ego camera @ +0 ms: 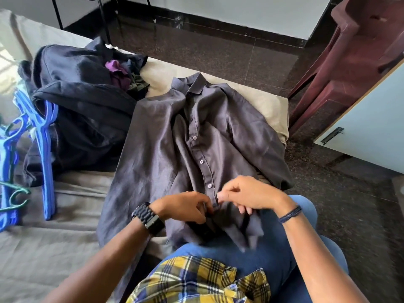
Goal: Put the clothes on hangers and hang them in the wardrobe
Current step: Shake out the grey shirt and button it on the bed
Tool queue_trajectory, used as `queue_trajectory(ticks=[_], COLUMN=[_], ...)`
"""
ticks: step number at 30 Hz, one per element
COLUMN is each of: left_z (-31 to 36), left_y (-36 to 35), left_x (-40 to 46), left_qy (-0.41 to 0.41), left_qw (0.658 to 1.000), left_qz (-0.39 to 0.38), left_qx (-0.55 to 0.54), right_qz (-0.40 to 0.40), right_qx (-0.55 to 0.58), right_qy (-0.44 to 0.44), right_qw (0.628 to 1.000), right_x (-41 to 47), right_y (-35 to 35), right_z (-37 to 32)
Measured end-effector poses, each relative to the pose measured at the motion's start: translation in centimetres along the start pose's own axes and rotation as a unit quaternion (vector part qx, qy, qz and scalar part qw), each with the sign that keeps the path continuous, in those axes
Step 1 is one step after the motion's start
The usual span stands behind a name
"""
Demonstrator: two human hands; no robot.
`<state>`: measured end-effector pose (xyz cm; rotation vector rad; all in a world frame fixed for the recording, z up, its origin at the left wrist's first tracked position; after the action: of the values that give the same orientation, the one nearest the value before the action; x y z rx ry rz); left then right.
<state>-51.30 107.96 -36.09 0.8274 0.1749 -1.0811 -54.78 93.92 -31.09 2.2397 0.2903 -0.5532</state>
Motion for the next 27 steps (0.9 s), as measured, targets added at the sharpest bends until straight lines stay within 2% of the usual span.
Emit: queue_trajectory(ticks=[1,2,3,5,7,9,11,15,18,20,22,24,26,27], left_z=[-0.3,-0.3,-0.5,-0.3,-0.6,-1.9,-3.7,-4.1,-4.5,-4.5,-4.6,-4.8,-5.6,-6.5], left_y=[0.4,1.0,1.8,4.1,5.8,6.7,6.8,6.6,6.3,6.5,6.9,8.1,10.2,11.2], left_x=[0.2,0.4,1.0,2.0,3.1,4.5,5.8,6.1,5.3,4.8,4.2,3.3,1.5,0.6], left_qy=[0.014,0.023,0.022,-0.010,-0.002,0.080,0.122,0.043,0.023,0.004,-0.013,-0.039,-0.049,-0.049], left_qw=[0.999,0.998,0.994,0.966,0.923,0.901,0.907,0.932,0.947,0.953,0.959,0.953,0.921,0.902], left_qz=[0.001,0.034,0.098,0.258,0.360,0.343,0.298,0.256,0.194,0.192,0.217,0.286,0.386,0.429], left_qx=[-0.028,-0.050,-0.050,0.016,0.135,0.251,0.270,0.253,0.256,0.235,0.180,0.092,0.012,-0.009], right_qz=[0.065,0.126,0.176,0.235,0.267,0.281,0.253,0.196,0.124,0.089,0.103,0.180,0.249,0.257], right_qx=[0.009,0.016,0.014,-0.028,-0.092,-0.159,-0.178,-0.188,-0.223,-0.245,-0.242,-0.227,-0.164,-0.117], right_qy=[0.007,0.012,0.013,0.027,0.035,0.026,0.014,-0.003,-0.028,-0.044,-0.038,0.005,0.082,0.123], right_qw=[0.998,0.992,0.984,0.971,0.959,0.946,0.951,0.962,0.966,0.964,0.964,0.957,0.951,0.951], right_x=[1.3,2.6,3.8,6.1,7.9,9.4,10.7,11.4,11.3,11.4,11.7,11.9,11.9,12.0], right_y=[0.5,1.0,1.2,1.5,1.3,0.8,-0.1,-0.6,-0.6,-0.3,-0.1,0.5,0.9,0.7], right_z=[0.1,0.2,0.5,0.4,-0.1,-0.5,-0.2,0.8,0.9,0.7,-0.1,-2.0,-5.3,-7.3])
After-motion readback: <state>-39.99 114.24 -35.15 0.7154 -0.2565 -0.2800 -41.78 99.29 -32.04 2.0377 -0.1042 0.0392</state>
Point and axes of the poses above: each hand's wrist, its own x-axis towards the middle knuckle, its own y-axis out of the back of the hand, z = x × y, the point moved 5 cm from there along x, towards the middle knuckle, and after that the axes turned 9 degrees about z, right-handed, at the moved point
